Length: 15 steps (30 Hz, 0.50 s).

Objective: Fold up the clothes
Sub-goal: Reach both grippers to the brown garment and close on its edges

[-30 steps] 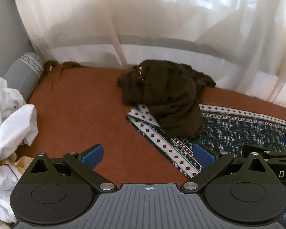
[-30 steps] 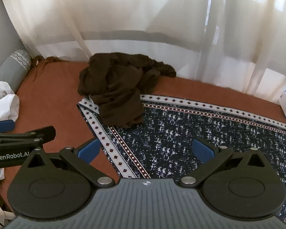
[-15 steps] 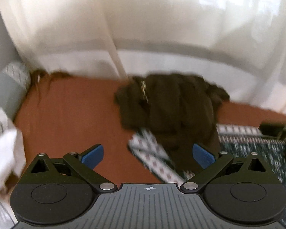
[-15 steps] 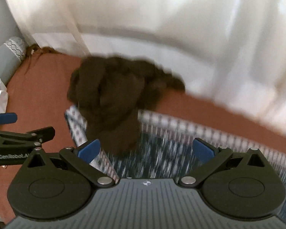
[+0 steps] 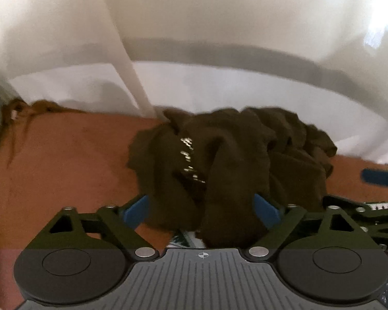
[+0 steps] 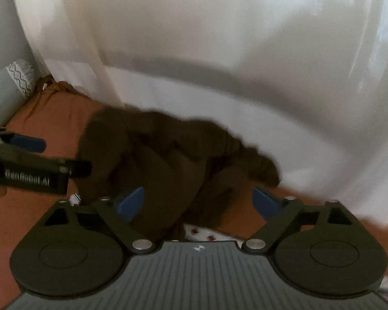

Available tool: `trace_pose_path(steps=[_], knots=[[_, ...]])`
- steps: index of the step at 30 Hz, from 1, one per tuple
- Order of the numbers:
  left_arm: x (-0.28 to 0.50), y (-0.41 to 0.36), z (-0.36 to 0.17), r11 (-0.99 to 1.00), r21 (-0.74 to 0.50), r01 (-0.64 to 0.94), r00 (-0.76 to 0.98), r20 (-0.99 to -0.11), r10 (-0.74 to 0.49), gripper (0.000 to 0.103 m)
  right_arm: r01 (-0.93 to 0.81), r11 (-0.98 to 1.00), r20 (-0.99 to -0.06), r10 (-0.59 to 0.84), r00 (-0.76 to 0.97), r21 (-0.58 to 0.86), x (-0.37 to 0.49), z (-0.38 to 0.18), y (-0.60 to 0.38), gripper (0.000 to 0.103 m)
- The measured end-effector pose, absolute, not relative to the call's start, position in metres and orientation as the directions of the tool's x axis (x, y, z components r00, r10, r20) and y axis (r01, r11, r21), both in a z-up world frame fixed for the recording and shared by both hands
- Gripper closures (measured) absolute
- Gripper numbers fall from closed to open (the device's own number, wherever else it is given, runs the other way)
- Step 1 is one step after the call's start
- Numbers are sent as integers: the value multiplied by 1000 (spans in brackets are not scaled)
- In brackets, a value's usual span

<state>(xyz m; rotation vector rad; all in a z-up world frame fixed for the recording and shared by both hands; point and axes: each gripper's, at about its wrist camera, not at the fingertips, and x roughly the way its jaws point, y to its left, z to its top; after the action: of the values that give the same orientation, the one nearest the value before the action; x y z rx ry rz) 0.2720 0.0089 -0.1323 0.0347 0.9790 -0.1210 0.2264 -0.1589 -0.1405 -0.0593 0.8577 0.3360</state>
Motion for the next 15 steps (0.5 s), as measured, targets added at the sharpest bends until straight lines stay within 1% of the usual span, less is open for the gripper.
trace_pose_path(steps=[3, 5, 6, 7, 9, 10, 11, 13, 15], knots=[[277, 5, -144, 991, -39, 125, 540, -836, -101, 12, -296, 941, -747, 316, 585, 166, 235, -158, -164, 22], [281, 3, -147, 991, -48, 126, 536, -837, -109, 13, -318, 933, -728, 336, 598, 170, 237, -161, -163, 22], [283, 2, -148, 991, -52, 127, 530, -840, -112, 16, -333, 929, -724, 340, 600, 161, 239, -163, -160, 22], [285, 0, -149, 990, -56, 128, 525, -843, -116, 21, -347, 925, -720, 344, 603, 152, 240, -165, -157, 22], [285, -1, -145, 990, -63, 124, 524, -844, -119, 26, -357, 920, -720, 358, 595, 162, 246, -167, -154, 29], [283, -1, -141, 991, -66, 120, 528, -841, -120, 24, -355, 917, -718, 369, 591, 180, 248, -168, -154, 34], [282, -1, -137, 991, -68, 116, 531, -839, -120, 24, -349, 914, -712, 384, 587, 205, 248, -168, -156, 36], [283, -1, -137, 990, -75, 121, 530, -838, -128, 20, -339, 909, -696, 407, 592, 243, 247, -166, -160, 36], [285, -1, -136, 989, -81, 126, 529, -837, -136, 20, -332, 909, -696, 408, 591, 251, 246, -166, -162, 36]])
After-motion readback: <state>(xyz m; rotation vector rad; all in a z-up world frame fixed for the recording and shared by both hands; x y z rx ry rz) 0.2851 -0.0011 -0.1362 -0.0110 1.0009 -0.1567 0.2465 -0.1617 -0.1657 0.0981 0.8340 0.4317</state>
